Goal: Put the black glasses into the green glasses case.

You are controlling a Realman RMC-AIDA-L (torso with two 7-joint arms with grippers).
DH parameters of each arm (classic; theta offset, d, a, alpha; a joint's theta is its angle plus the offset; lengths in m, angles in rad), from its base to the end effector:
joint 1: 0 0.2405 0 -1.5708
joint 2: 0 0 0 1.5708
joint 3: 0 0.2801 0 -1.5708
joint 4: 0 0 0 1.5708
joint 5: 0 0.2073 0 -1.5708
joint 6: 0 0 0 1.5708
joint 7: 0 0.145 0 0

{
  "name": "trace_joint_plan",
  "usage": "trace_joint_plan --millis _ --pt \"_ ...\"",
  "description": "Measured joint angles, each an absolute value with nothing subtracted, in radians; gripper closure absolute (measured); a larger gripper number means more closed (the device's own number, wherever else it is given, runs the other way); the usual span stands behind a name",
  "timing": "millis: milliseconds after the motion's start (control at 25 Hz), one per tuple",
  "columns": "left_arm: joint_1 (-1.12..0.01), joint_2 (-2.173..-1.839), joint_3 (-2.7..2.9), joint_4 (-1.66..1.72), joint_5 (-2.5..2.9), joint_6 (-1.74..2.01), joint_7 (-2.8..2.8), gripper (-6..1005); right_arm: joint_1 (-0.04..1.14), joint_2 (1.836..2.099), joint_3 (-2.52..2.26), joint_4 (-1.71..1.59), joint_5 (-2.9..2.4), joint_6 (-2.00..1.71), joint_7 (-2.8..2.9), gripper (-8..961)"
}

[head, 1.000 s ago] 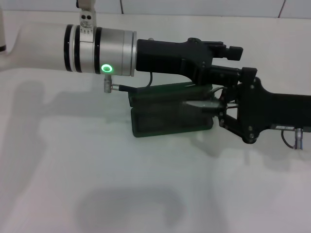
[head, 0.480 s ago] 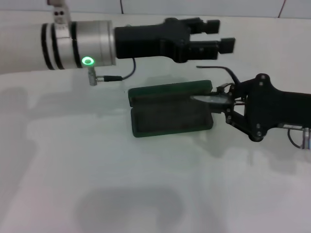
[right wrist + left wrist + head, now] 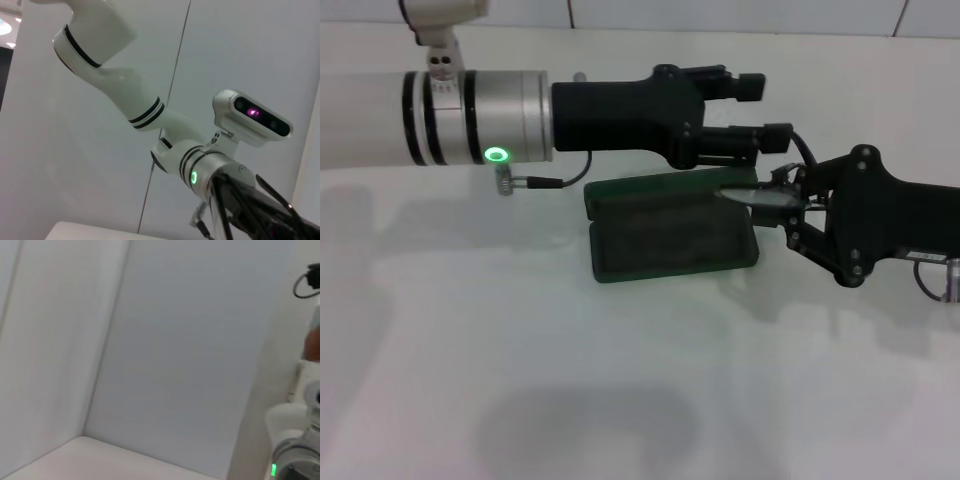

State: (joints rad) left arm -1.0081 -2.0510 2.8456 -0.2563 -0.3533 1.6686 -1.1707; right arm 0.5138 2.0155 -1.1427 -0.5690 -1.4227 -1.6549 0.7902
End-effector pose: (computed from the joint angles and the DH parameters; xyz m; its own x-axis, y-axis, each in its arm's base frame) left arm -0.1608 0.3893 -0.0477 0.7293 0.2359 0.6423 0.2568 -0.9644 0.0626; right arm 0.2266 0.3246 -0.0170 0.7297 0.2736 -0.6266 0.0896 -0.9468 -0.3090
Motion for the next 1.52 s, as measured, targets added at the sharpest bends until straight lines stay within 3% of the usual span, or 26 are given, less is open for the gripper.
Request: trace_joint_plan --millis 840,1080,1240,1520 --pt "-1.031 -2.057 2.845 -0.261 -0.337 1.690 -1.098 210 0.520 2.012 -1.143 -0.569 -1.426 -1.646 0.825 801" --pt "-0.986 -2.058 2.844 -0.307 -0.455 1.652 -1.092 210 0.511 2.015 -1.154 -0.569 -1.438 -1.622 0.807 798" --pt "-0.915 -2.063 2.844 -0.342 -0.631 1.571 -1.110 210 0.502 2.025 -1.240 -0.605 -1.447 -1.465 0.756 796" --pt "-0.851 -2.038 2.844 -0.344 -0.719 1.550 -1.182 210 0.454 2.027 -1.676 -0.820 -1.338 -0.928 0.819 793"
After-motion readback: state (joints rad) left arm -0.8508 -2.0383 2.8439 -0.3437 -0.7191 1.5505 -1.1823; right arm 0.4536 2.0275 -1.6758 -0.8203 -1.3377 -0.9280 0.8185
